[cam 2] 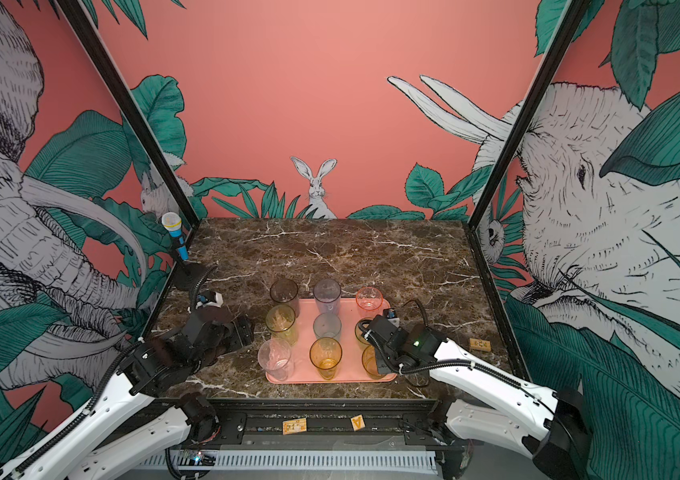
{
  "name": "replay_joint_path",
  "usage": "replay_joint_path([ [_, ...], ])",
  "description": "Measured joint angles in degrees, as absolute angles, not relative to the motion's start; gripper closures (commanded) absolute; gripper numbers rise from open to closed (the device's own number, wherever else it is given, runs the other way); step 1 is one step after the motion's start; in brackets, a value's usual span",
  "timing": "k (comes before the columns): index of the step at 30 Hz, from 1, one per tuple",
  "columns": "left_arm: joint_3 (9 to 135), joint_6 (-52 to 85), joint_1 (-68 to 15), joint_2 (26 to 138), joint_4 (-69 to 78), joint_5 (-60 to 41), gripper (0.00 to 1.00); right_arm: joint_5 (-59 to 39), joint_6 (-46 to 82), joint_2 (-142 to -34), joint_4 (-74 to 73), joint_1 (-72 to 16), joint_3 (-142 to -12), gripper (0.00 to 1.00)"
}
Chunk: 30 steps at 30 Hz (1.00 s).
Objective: Place the glasses into the tray
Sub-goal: 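Lower the yellow glass onto the tray corner nearest the robot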
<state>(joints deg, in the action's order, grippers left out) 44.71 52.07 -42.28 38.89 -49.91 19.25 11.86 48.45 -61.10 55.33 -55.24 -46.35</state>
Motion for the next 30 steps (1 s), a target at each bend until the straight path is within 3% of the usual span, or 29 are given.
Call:
replay_joint_path([
  [30,42.7,52.6,-42.3,37.8,-49.9,19.1,0.16,13.1,51.8,-66.3,50.3,-58.0,-45.1,1.0],
])
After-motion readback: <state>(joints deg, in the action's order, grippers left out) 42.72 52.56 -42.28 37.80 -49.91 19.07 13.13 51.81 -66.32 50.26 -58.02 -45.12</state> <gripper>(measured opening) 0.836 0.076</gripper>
